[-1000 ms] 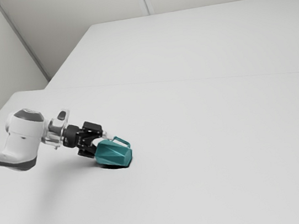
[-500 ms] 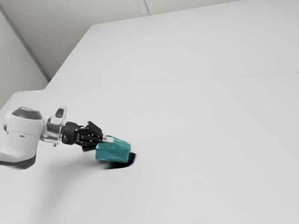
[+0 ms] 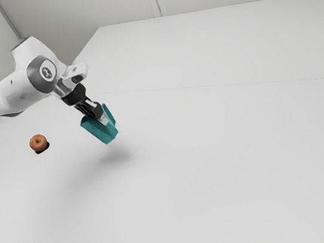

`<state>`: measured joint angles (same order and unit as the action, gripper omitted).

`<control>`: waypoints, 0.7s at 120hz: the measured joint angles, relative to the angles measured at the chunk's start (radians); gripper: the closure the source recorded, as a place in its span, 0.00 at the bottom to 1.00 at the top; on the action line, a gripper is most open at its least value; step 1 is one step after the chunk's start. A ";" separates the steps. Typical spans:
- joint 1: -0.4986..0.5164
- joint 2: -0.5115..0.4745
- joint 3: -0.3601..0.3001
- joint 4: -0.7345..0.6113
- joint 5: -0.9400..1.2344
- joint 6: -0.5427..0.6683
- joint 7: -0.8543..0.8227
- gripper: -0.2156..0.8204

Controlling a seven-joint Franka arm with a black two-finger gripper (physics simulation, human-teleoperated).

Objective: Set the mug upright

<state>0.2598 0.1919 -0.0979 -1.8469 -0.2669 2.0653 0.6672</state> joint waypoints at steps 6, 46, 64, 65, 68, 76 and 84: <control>-0.023 0.019 -0.004 0.005 0.100 0.038 -0.023 0.96; -0.050 0.115 -0.002 -0.003 0.327 0.191 -0.179 0.97; -0.053 0.157 -0.002 -0.018 0.336 0.221 -0.235 0.97; -0.053 0.158 -0.002 -0.019 0.335 0.222 -0.238 0.95; -0.053 0.160 -0.002 -0.020 0.334 0.225 -0.245 0.90; -0.053 0.160 -0.002 -0.020 0.327 0.229 -0.261 0.76; -0.053 0.156 -0.002 -0.019 0.323 0.231 -0.276 0.62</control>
<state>0.2072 0.3481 -0.1000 -1.8656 0.0561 2.2962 0.3911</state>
